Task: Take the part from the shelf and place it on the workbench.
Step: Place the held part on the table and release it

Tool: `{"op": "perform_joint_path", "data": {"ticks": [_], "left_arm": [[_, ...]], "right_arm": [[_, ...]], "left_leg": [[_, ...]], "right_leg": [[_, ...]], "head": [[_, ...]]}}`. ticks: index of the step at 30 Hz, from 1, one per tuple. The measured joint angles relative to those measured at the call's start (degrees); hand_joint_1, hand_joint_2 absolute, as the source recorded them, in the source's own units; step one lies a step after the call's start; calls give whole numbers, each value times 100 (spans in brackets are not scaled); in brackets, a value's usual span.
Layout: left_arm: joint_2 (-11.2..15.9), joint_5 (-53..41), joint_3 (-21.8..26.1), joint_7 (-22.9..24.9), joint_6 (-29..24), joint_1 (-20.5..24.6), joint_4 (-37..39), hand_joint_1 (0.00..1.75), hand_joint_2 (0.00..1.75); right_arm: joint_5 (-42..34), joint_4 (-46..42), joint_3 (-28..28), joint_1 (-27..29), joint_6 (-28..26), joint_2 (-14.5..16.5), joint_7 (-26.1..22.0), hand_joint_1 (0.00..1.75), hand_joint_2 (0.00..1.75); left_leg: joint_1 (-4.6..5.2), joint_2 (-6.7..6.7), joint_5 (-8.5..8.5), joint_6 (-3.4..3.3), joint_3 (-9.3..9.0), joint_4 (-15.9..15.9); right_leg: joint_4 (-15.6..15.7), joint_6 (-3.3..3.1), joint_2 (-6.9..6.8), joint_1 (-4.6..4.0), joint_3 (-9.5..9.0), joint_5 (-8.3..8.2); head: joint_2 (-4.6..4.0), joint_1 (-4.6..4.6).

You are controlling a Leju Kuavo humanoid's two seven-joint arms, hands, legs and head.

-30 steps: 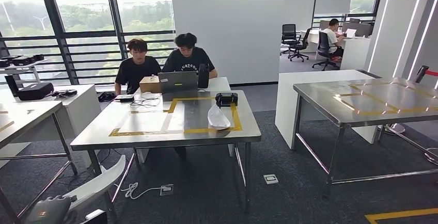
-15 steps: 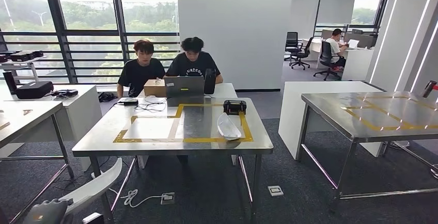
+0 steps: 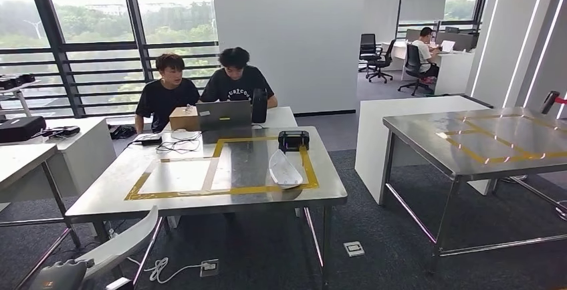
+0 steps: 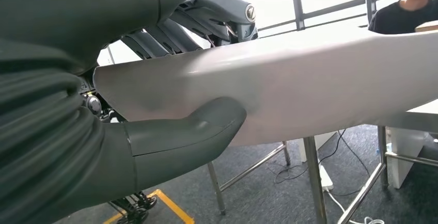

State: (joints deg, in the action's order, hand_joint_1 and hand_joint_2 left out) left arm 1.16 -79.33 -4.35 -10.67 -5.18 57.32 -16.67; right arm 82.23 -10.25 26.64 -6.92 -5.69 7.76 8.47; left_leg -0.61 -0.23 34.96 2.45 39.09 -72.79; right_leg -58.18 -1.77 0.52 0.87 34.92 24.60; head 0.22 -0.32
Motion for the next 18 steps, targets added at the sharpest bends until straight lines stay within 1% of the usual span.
{"op": "perform_joint_path", "data": {"ticks": [1,2,3,4,5,6,8,9,10,11,12,13,14,15,16,17,18], "left_arm": [[5,1,0,-2,-1,-9,0,175,175],[11,1,0,-7,-1,-12,0,175,175],[17,2,0,-10,-2,-14,3,175,175],[22,2,0,-13,-4,-13,6,175,175],[26,3,0,-15,-5,-17,7,175,175],[28,3,0,-15,-7,-21,8,175,175],[31,4,0,-15,-10,-23,0,175,175],[33,5,0,-14,-13,-15,-6,175,175],[34,7,0,-14,-16,-7,-11,175,175],[31,8,0,-14,-19,-2,-15,175,175],[28,9,0,-14,-22,-2,-13,175,175],[25,9,0,-15,-25,-11,-11,175,175],[22,10,0,-15,-29,-25,-9,175,175],[21,11,0,-15,-37,-37,-8,175,175],[21,13,0,-15,-47,-43,-8,175,175],[21,14,0,-15,-59,-45,-9,175,175],[22,16,0,-18,-71,-44,-9,175,175]], "right_arm": [[1,0,1,1,1,0,-1,0,0],[1,0,1,0,1,1,-3,0,0],[2,0,1,-3,0,1,-5,0,0],[3,0,1,-6,-1,1,-6,0,0],[3,0,1,-7,-1,1,-8,0,0],[4,0,2,-8,-2,0,-8,0,0],[4,-1,2,-10,-2,-1,-9,0,0],[4,-2,2,-11,-3,-1,-10,0,0],[4,-2,1,-13,-3,-1,-14,0,0],[4,-2,1,-13,-4,-1,-17,0,0],[4,-2,1,-13,-4,0,-21,0,0],[5,-2,0,-11,-4,0,-25,0,0],[7,-2,0,-10,-4,0,-26,0,0],[10,-2,0,-8,-5,0,-27,0,0],[13,-2,0,-8,-5,0,-28,0,0],[17,-2,0,-8,-7,0,-29,0,0],[21,-2,0,-9,-7,-2,-31,0,0]], "left_leg": [[-2,0,-236,-6,-9,256],[-4,1,-576,-16,-84,636],[2,1,-847,-31,-165,1005],[10,4,-998,-57,-240,1270],[21,3,-1075,-94,-282,1407],[32,2,-1048,-136,-293,1425],[23,-2,-1094,-219,-322,1420],[14,-2,-1094,-254,-334,1427],[7,-1,-1093,-291,-347,1438],[8,-1,-1083,-322,-356,1441],[17,-3,-1069,-350,-358,1438],[28,-5,-1053,-369,-362,1434],[40,-7,-1037,-382,-369,1427],[53,-10,-1018,-390,-382,1419],[65,-13,-997,-391,-402,1412],[76,-15,-974,-388,-428,1406],[93,-15,-950,-378,-451,1401]], "right_leg": [[-1,16,9,1,-65,47],[-1,37,15,1,-129,96],[-11,65,20,-4,-185,142],[-17,96,26,-10,-218,183],[-24,135,31,-17,-234,221],[-28,173,36,-23,-244,249],[-48,244,32,-21,-249,305],[-131,271,20,-19,-216,360],[-327,297,6,-17,-120,464],[-649,317,-7,-14,50,608],[-1048,329,-15,-17,274,765],[-1423,334,-16,-19,502,878],[-1658,329,-16,-22,673,900],[-1672,312,-16,-29,740,806],[-1450,282,-17,-41,688,610],[-1060,238,-18,-60,543,358],[-651,185,-23,-87,371,164]], "head": [[-1,2],[-1,3],[-3,5],[-5,6],[-7,5],[-9,3],[-9,1],[-9,-2],[-9,-2],[-9,-3],[-9,-6],[-9,-9],[-9,-13],[-9,-18],[-9,-20],[-9,-21],[-9,-16]]}}
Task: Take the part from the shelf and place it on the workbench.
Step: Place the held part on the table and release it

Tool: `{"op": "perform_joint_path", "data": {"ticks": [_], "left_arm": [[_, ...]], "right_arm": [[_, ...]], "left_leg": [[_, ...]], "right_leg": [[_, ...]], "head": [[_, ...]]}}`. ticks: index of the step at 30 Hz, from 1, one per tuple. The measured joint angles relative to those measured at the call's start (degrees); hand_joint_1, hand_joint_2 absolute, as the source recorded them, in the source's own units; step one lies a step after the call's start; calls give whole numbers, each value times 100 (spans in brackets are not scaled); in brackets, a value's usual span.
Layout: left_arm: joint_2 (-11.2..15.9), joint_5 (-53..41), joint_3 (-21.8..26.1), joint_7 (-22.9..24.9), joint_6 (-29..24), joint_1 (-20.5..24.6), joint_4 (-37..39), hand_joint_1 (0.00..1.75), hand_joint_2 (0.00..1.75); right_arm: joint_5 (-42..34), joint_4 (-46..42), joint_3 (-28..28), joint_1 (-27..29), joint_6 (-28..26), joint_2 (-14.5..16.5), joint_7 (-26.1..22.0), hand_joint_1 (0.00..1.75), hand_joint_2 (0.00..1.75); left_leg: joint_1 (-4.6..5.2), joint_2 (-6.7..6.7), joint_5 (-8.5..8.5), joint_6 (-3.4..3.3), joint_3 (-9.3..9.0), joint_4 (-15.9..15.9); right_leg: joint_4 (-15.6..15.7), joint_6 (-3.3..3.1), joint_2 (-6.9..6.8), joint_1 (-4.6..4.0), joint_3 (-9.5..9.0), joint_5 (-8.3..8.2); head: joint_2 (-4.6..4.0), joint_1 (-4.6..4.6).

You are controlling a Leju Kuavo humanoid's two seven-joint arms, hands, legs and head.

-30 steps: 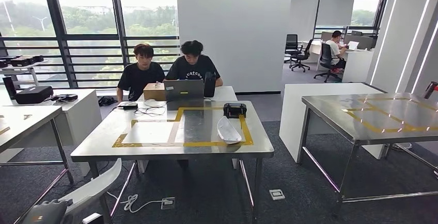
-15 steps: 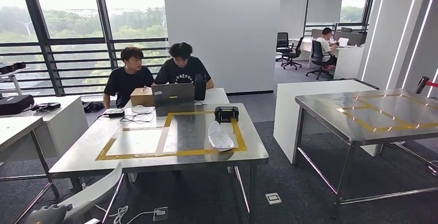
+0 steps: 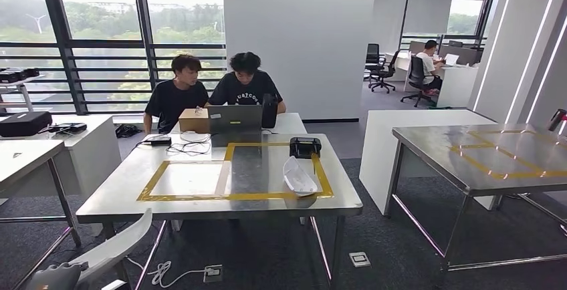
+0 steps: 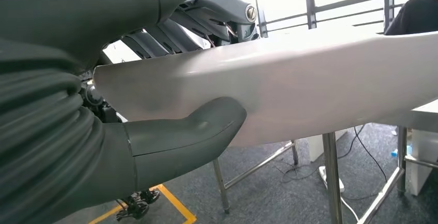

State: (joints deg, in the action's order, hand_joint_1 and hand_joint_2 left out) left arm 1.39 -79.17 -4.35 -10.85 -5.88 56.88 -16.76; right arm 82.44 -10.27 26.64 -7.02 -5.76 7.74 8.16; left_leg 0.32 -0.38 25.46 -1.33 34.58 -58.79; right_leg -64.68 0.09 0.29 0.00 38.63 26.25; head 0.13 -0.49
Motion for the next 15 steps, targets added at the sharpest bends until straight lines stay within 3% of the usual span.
{"op": "perform_joint_path", "data": {"ticks": [1,3,6,15], "left_arm": [[4,2,0,-5,-12,2,0,175,175],[20,7,0,-23,-27,-3,2,175,175],[48,10,0,-50,-36,-17,2,175,175],[78,14,0,-67,-54,-20,2,175,175]], "right_arm": [[7,0,0,-1,-2,-2,-5,0,0],[20,0,0,0,-8,-3,-15,0,0],[26,0,0,6,-20,4,-27,0,0],[37,0,0,8,-19,13,-32,0,0]], "left_leg": [[14,-1,22,16,-14,-4],[34,-2,47,38,-17,-8],[37,3,49,38,-28,8],[34,12,38,85,-63,67]], "right_leg": [[330,-41,-9,-22,-147,-126],[599,-62,-23,-43,-275,-169],[624,-26,-12,-39,-282,-184],[621,-75,-4,-41,-283,-163]], "head": [[0,4],[0,14],[0,14],[0,25]]}}
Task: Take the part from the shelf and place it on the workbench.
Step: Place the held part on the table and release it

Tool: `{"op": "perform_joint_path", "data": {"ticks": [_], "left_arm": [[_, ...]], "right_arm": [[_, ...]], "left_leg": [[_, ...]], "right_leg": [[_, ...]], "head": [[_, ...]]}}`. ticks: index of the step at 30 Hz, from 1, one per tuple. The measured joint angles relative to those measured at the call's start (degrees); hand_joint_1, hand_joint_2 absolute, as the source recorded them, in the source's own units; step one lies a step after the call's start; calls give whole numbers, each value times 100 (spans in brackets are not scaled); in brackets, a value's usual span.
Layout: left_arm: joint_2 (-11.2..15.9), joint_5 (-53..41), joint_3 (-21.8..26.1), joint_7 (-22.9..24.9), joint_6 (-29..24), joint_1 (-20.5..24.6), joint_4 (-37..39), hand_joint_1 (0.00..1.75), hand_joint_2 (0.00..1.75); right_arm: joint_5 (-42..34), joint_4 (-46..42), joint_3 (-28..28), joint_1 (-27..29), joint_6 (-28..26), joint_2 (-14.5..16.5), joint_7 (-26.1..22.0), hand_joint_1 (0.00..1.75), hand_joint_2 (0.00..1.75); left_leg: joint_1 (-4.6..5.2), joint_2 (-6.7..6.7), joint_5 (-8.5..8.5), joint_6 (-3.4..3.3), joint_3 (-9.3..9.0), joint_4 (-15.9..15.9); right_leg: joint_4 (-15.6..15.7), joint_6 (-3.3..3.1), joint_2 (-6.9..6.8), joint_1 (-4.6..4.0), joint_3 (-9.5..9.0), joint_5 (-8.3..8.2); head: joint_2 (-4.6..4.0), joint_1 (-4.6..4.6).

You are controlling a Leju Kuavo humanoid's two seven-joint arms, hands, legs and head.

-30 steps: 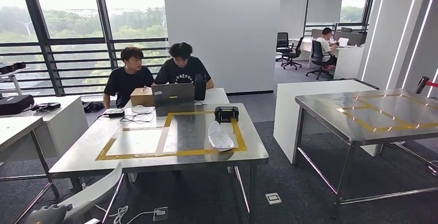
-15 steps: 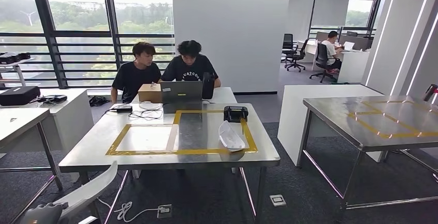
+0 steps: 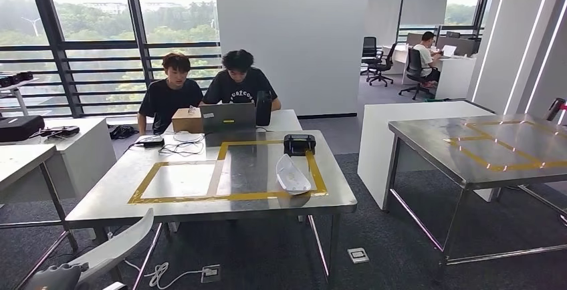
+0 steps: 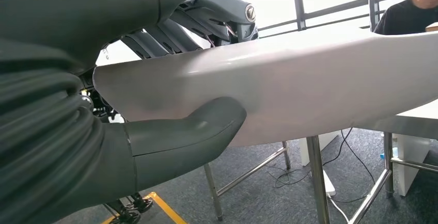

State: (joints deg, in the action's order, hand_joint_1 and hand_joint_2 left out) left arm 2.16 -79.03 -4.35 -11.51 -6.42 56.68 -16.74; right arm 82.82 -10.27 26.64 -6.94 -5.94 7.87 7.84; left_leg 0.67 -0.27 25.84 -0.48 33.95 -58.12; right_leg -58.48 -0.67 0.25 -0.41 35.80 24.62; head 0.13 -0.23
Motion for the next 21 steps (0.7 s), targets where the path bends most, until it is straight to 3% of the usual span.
{"op": "perform_joint_path", "data": {"ticks": [12,18,21], "left_arm": [[11,-77,-1,-130,-79,73,-29,175,175],[-182,-136,-50,-153,-54,208,-74,175,175],[-302,-159,-70,-151,-44,266,-117,175,175]], "right_arm": [[75,0,-9,-31,51,6,4,0,0],[65,0,-11,-125,103,19,8,0,0],[49,-2,-11,-135,90,16,10,0,0]], "left_leg": [[1,-1,3,6,4,-15],[44,-4,28,-49,16,-51],[-8,12,-3,-110,-43,32]], "right_leg": [[3,2,1,18,-4,-5],[15,56,-3,42,-16,-12],[-113,119,-1,35,38,72]], "head": [[0,2],[0,8],[0,4]]}}
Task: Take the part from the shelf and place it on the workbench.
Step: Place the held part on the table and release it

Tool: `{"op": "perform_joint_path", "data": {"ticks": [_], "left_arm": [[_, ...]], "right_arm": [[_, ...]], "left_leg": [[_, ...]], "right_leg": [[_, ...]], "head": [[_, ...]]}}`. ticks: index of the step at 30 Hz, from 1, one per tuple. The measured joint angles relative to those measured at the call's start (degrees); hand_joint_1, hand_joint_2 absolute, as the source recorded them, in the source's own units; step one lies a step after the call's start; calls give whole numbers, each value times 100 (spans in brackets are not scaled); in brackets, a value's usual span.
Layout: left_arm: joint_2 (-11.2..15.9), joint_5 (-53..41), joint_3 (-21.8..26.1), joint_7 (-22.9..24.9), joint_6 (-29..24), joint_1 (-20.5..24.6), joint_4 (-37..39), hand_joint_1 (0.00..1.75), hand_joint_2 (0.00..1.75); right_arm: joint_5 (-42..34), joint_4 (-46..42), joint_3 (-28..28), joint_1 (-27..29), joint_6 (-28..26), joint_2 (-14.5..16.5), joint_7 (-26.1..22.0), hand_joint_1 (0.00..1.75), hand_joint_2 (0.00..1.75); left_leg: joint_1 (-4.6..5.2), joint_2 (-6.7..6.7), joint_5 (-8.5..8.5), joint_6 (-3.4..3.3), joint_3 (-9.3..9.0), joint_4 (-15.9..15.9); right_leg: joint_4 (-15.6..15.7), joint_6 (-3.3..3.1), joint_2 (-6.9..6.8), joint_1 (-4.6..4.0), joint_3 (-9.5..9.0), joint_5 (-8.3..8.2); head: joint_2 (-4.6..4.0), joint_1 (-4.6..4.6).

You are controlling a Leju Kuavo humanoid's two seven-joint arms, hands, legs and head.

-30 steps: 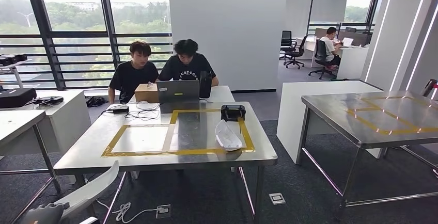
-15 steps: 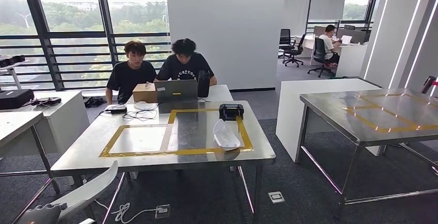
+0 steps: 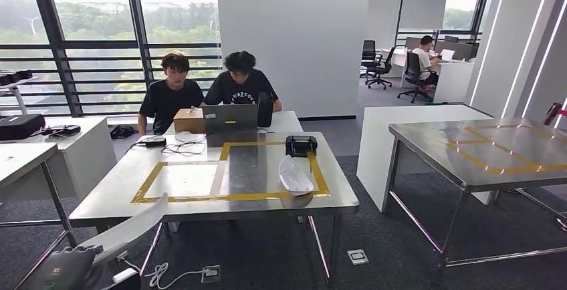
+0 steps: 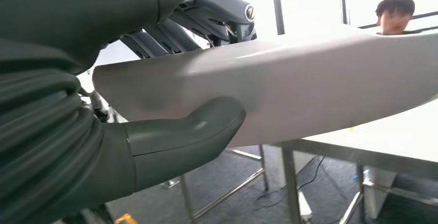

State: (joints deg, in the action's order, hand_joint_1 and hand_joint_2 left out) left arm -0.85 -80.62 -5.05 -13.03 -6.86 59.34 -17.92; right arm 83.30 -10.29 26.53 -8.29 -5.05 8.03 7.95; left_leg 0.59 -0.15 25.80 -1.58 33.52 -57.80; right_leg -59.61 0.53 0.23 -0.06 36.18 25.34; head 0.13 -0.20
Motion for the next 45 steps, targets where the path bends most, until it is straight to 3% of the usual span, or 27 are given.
{"op": "perform_joint_path", "data": {"ticks": [3,4,5,6,7,8,10,15,17,19,20,21,22,24,25,26,28,31,34,35,36,37,39,40,42,45], "left_arm": [[-105,-10,-28,-11,30,74,-9,175,175],[-132,-13,-36,-21,39,80,-7,175,175],[-160,-14,-44,-34,44,80,-5,175,175],[-189,-14,-52,-45,46,79,-3,175,175],[-219,-14,-62,-56,48,80,-1,175,175],[-247,-14,-71,-63,48,85,-1,175,175],[-289,-13,-83,-68,49,104,0,175,175],[-338,-14,-121,-101,50,129,-2,175,175],[-346,-14,-130,-111,50,144,-4,175,175],[-351,-14,-140,-120,52,133,15,175,175],[-351,-14,-143,-120,55,116,26,175,175],[-350,-14,-145,-120,57,101,34,175,175],[-350,-14,-146,-121,58,94,38,175,175],[-350,-13,-150,-123,57,103,38,175,175],[-350,-11,-151,-125,54,114,37,175,175],[-351,-10,-154,-126,50,118,37,175,175],[-349,-5,-156,-128,45,114,37,175,175],[-336,4,-159,-127,39,105,24,175,175],[-331,15,-161,-150,28,79,23,175,175],[-328,18,-161,-165,23,55,25,175,175],[-322,19,-161,-176,19,33,27,175,175],[-315,20,-161,-185,14,18,28,175,175],[-304,21,-161,-197,-1,12,31,175,175],[-297,25,-161,-202,-8,17,31,175,175],[-285,33,-162,-222,-18,22,32,175,175],[-272,50,-163,-262,-20,21,22,175,175]], "right_arm": [[-7,-1,0,7,-8,-1,-2,0,0],[-14,-1,0,16,-7,-2,1,0,0],[-25,-1,0,23,-7,-4,4,0,0],[-36,-1,0,27,-8,-8,6,0,0],[-45,-1,0,28,-9,-13,6,0,0],[-50,-1,0,27,-11,-18,4,0,0],[-53,-1,0,23,-15,-16,1,0,0],[-57,-2,5,36,-34,-12,5,0,0],[-57,-3,7,33,-45,-12,3,0,0],[-58,-3,7,38,-52,-11,3,0,0],[-60,-3,8,44,-54,-12,3,0,0],[-62,-3,9,51,-57,-12,4,0,0],[-63,-3,10,55,-61,-12,4,0,0],[-63,-2,11,57,-67,-9,2,0,0],[-63,-2,11,54,-69,-7,-1,0,0],[-62,-2,11,54,-72,-4,-3,0,0],[-58,-3,11,59,-73,-1,-5,0,0],[-45,-6,11,66,-71,0,-7,0,0],[-28,-7,11,64,-60,-2,2,0,0],[-21,-7,11,66,-56,-2,6,0,0],[-13,-7,11,68,-52,-3,9,0,0],[-7,-7,11,68,-51,-3,8,0,0],[-3,-7,11,66,-52,-7,8,0,0],[-3,-7,11,63,-54,-8,6,0,0],[-3,-7,11,65,-59,-9,3,0,0],[-4,-9,11,74,-75,-9,-5,0,0]], "left_leg": [[-35,31,0,-38,-30,28],[-40,34,10,-36,-31,20],[-49,33,26,-27,-33,6],[-64,28,50,-8,-39,-14],[-86,23,84,21,-50,-44],[-106,18,129,63,-58,-83],[-105,6,213,154,-47,-163],[-105,1,328,326,-43,-242],[-113,4,538,369,206,-725],[-113,3,763,385,653,-1484],[-112,3,767,380,830,-1725],[-111,3,657,365,911,-1754],[-108,3,441,338,876,-1548],[-83,1,-43,256,593,-782],[-62,-1,-166,220,453,-446],[-39,-4,-204,194,366,-245],[-10,-10,-148,165,318,-137],[-58,-10,-146,92,236,-61],[-73,-13,-97,24,174,-47],[-72,-15,-73,20,160,-57],[-72,-19,-45,23,142,-70],[-74,-23,-11,33,120,-90],[-77,-26,75,72,72,-139],[-66,-29,117,102,63,-170],[-44,-34,162,164,62,-187],[-45,-31,222,263,59,-199]], "right_leg": [[-962,75,1,40,496,427],[-1305,99,0,64,690,527],[-1472,123,-1,88,806,522],[-1414,145,-3,112,811,407],[-1137,169,-8,138,705,205],[-738,199,-19,163,534,3],[-151,198,-21,176,246,-180],[-53,-56,7,161,148,-82],[-40,-127,9,167,89,-49],[-41,-165,13,155,34,-3],[-41,-172,20,147,3,21],[-42,-172,29,139,-31,47],[-42,-167,38,131,-71,74],[-41,-143,47,117,-143,130],[-43,-120,51,112,-158,151],[-41,-91,53,111,-158,164],[-19,-21,59,115,-156,175],[-191,76,34,119,-79,283],[-1185,143,12,121,478,658],[-1462,155,11,122,667,704],[-1545,161,10,122,768,636],[-1400,161,7,123,755,457],[-710,147,-8,125,500,6],[-377,123,-14,118,355,-115],[-84,46,-16,102,209,-128],[-43,-75,-4,105,151,-78]], "head": [[0,-12],[0,-13],[0,-14],[0,-15],[0,-18],[0,-19],[1,-17],[10,12],[11,29],[11,38],[11,39],[11,42],[11,43],[11,44],[11,45],[13,40],[17,36],[21,23],[22,-1],[22,-5],[22,-8],[22,-12],[22,-18],[22,-19],[23,-7],[25,5]]}}
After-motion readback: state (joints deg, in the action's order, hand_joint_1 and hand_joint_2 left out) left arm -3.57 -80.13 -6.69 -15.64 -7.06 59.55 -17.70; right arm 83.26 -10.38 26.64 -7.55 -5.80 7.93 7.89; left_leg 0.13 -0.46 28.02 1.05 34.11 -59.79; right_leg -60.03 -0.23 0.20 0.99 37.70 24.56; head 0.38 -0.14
